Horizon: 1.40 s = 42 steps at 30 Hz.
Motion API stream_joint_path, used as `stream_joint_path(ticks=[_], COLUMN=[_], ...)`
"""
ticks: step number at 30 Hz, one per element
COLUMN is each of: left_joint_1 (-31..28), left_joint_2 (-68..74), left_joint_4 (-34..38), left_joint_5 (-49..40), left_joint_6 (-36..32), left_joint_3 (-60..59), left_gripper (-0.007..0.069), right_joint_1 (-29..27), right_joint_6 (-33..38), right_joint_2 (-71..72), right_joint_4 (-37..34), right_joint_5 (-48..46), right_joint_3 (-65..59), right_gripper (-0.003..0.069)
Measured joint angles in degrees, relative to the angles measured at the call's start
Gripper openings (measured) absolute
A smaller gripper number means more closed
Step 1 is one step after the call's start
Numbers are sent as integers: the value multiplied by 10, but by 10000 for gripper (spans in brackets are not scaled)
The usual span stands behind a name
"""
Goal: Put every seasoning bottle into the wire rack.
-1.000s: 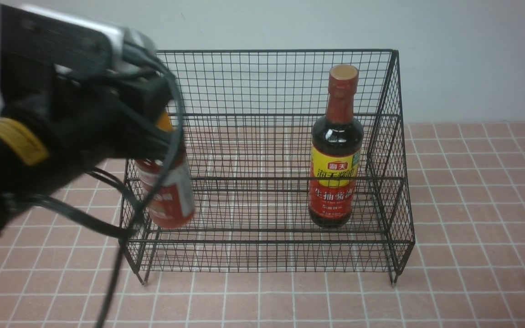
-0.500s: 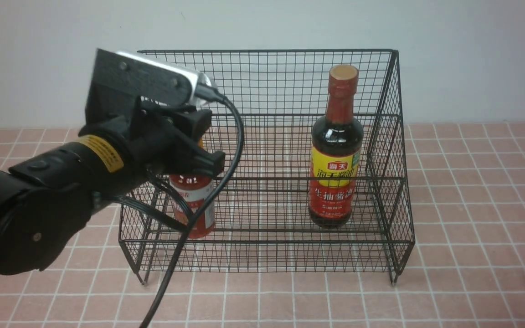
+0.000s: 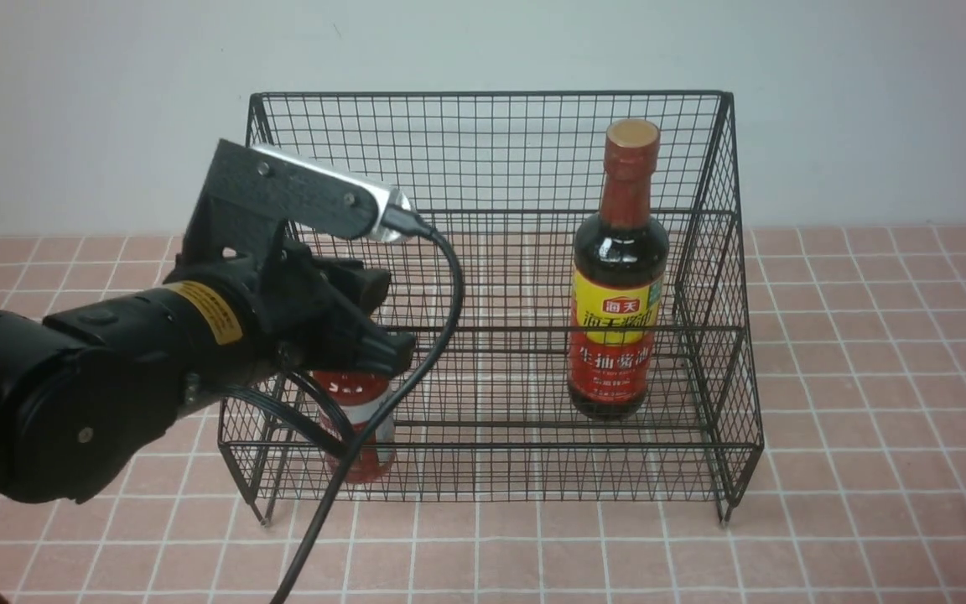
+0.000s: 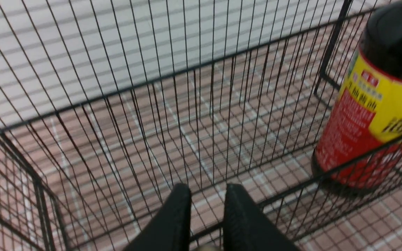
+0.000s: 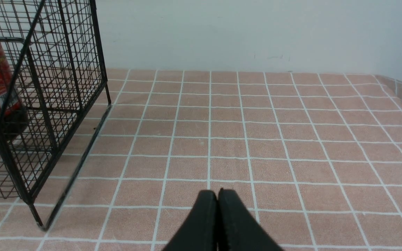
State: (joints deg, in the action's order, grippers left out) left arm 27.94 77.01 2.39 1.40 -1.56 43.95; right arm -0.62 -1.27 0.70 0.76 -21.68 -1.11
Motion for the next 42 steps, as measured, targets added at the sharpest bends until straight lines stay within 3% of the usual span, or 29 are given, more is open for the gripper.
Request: stream_joint_path(ticks=[7, 16, 22, 25, 30, 31, 35, 42], left_joint_1=[0, 0, 0, 0, 0, 0, 0, 0], left_joint_2=[15, 17, -22, -59, -153, -196, -281, -383], left_joint_4=[0, 23, 26, 27, 28, 28, 27, 28], left_joint_5=[-8, -10, -11, -14, -56, -82, -141, -190], left_joint_6=[5, 5, 5, 5, 5, 5, 5, 5], left_joint_3=[2, 2, 2, 2, 2, 2, 2, 2], left_gripper=[125, 372, 401, 375, 222, 151, 19, -7], right_joint_1=[0, 0, 0, 0, 0, 0, 0, 0], right_joint_6=[0, 0, 0, 0, 0, 0, 0, 0], right_joint_2=[0, 0, 0, 0, 0, 0, 0, 0], right_joint_4=[0, 0, 0, 0, 0, 0, 0, 0], right_joint_5=[0, 0, 0, 0, 0, 0, 0, 0], right_joint_3=[0, 0, 0, 0, 0, 0, 0, 0], right_gripper=[-9, -9, -9, -9, -9, -9, -9, -9])
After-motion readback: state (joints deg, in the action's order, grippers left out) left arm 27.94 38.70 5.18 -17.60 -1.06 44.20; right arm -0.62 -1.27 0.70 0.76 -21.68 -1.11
